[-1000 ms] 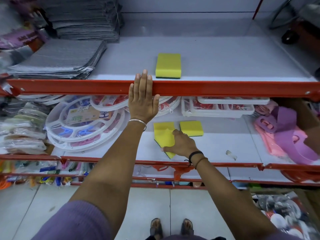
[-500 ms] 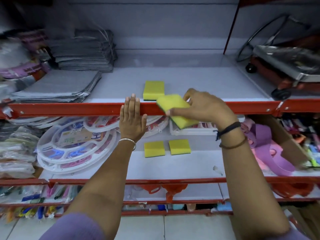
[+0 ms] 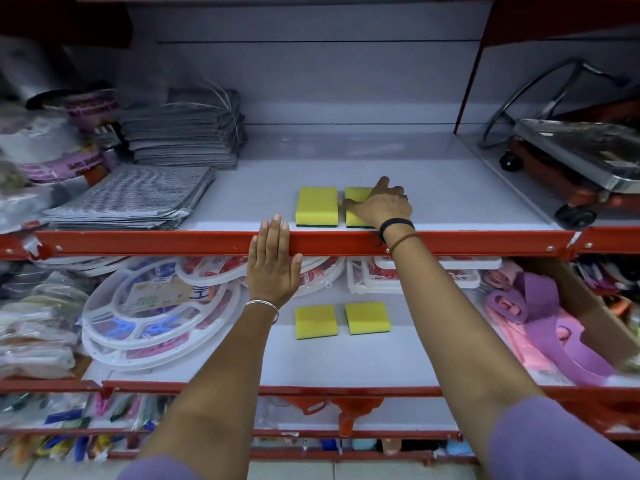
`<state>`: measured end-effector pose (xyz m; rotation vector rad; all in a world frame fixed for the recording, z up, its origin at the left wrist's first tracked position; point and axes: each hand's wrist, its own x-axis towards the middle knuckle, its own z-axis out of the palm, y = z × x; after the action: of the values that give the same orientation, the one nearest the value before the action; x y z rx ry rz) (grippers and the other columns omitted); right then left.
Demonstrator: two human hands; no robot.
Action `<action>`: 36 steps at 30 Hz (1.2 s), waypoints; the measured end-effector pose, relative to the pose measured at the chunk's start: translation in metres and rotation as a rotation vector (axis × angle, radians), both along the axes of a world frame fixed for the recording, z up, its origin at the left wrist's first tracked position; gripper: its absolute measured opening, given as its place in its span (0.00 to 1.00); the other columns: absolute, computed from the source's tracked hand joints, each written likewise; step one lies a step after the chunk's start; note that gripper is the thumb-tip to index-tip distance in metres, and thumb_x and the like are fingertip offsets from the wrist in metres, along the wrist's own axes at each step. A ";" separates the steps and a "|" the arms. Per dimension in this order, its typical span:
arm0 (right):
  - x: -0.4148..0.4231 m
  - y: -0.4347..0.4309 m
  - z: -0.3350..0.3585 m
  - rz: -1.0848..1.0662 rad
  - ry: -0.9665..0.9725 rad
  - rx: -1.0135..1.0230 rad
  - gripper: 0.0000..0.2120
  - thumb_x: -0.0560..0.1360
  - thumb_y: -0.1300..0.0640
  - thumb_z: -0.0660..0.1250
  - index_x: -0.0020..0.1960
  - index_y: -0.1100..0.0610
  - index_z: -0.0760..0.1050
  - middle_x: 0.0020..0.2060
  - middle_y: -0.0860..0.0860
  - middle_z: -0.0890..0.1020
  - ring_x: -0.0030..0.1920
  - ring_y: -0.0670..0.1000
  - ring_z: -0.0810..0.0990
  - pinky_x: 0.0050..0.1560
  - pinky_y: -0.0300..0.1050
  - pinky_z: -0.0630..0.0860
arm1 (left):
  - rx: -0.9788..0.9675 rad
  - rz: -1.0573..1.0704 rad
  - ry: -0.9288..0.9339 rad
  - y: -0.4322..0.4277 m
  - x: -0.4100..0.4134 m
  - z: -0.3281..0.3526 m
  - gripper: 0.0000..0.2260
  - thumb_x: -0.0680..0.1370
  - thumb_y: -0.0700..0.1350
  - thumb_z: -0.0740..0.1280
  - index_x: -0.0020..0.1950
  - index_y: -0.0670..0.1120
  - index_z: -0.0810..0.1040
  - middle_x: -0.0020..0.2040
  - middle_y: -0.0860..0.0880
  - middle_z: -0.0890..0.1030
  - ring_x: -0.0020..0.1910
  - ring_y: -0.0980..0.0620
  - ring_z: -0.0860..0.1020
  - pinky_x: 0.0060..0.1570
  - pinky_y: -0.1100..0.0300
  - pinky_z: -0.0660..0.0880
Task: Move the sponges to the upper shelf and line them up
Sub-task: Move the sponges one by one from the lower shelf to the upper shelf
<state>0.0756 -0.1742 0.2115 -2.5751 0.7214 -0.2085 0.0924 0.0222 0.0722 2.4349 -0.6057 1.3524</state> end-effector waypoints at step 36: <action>-0.013 0.063 -0.263 0.506 0.472 -0.238 0.37 0.67 0.45 0.73 0.68 0.61 0.65 0.64 0.57 0.70 0.66 0.59 0.70 0.61 0.53 0.71 | -0.083 -0.081 -0.172 -0.007 0.021 -0.019 0.27 0.80 0.53 0.46 0.77 0.49 0.42 0.78 0.55 0.42 0.77 0.53 0.44 0.75 0.56 0.44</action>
<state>0.0624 -0.1112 -0.0512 -2.9677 0.1719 0.5174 0.1138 0.0150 0.0536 2.2202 -0.6682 1.5325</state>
